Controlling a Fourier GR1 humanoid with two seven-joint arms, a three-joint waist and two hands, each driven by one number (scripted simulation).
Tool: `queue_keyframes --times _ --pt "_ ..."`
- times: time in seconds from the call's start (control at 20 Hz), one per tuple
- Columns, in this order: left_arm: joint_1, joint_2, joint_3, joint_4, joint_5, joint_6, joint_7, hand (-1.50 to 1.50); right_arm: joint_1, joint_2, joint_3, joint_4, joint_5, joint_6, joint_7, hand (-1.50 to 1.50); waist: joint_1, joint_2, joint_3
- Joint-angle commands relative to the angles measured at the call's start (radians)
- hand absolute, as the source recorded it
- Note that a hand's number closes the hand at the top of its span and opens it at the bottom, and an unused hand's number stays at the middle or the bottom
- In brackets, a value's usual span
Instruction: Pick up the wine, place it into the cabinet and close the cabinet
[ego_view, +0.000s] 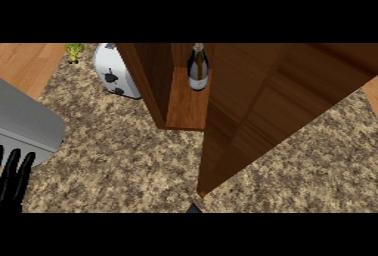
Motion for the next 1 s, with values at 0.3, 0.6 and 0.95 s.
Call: queue_keyframes --times 0.3,0.6,0.95 --pt "0.032 0.066 0.147 0.003 0.106 -0.138 0.007 -1.50 -0.513 0.095 -0.097 0.388 -0.193 -0.259 -0.009 1.50 0.026 0.008 0.002" --pt "-0.005 0.105 0.233 0.051 0.179 -0.203 0.051 -1.50 -0.810 0.096 -0.197 0.682 -0.361 -0.266 -0.116 1.50 0.020 0.014 0.003" --pt "-0.026 0.109 0.275 0.103 0.212 -0.268 0.054 -1.50 -1.018 0.096 -0.308 1.022 -0.596 -0.128 -0.227 1.50 0.041 0.027 0.001"
